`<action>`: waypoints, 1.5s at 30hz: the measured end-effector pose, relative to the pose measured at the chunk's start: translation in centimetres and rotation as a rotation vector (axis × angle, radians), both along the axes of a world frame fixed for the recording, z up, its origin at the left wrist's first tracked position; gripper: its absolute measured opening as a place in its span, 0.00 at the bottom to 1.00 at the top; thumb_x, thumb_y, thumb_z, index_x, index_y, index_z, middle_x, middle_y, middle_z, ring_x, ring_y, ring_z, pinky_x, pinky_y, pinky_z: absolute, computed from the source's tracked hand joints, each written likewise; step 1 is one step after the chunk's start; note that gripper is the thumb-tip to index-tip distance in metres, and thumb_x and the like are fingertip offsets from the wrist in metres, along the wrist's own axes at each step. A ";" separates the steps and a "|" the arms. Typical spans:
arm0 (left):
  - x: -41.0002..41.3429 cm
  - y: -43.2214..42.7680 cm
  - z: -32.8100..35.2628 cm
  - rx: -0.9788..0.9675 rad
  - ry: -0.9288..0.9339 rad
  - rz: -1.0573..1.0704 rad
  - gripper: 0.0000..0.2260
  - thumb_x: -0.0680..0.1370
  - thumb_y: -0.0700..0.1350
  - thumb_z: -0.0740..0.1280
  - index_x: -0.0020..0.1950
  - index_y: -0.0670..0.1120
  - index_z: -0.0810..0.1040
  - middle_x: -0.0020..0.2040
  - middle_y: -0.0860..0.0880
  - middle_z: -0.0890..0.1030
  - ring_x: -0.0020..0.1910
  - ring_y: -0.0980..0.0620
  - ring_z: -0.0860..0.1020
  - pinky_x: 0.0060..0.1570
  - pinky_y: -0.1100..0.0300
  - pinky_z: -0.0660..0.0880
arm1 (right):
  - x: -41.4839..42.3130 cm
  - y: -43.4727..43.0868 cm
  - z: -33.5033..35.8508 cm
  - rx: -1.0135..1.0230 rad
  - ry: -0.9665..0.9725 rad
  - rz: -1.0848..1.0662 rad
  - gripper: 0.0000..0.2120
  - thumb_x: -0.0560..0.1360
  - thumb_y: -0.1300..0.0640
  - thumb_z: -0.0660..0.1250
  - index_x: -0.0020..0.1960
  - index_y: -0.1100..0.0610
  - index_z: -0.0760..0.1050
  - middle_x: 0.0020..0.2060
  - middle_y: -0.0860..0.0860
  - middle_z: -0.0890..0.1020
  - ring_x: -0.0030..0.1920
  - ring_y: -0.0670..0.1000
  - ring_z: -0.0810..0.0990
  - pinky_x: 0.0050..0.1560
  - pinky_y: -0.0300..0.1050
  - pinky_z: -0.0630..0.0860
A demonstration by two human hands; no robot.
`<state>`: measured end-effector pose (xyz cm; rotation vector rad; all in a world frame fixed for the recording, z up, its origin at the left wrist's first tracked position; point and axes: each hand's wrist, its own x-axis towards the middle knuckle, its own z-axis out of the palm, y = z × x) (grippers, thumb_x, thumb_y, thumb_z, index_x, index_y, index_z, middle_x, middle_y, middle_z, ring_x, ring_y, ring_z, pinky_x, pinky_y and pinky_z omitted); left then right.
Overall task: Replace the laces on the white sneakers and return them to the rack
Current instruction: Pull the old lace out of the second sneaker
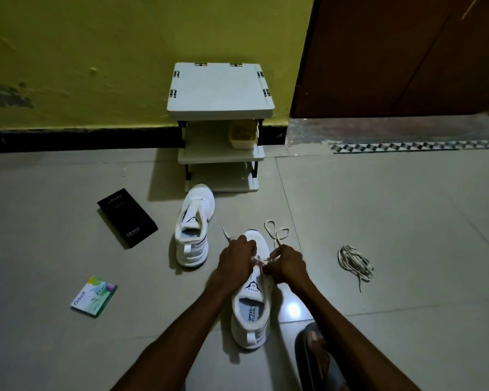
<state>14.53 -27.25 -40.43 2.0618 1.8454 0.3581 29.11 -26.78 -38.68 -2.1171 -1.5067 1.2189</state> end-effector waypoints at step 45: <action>-0.5 3.0 5.6 -0.375 -0.666 0.194 0.15 0.79 0.45 0.63 0.33 0.48 0.79 0.31 0.50 0.78 0.28 0.59 0.75 0.35 0.60 0.69 | -1.1 -0.9 0.1 0.008 -0.098 0.106 0.07 0.62 0.62 0.73 0.38 0.63 0.81 0.34 0.56 0.83 0.34 0.54 0.84 0.40 0.49 0.83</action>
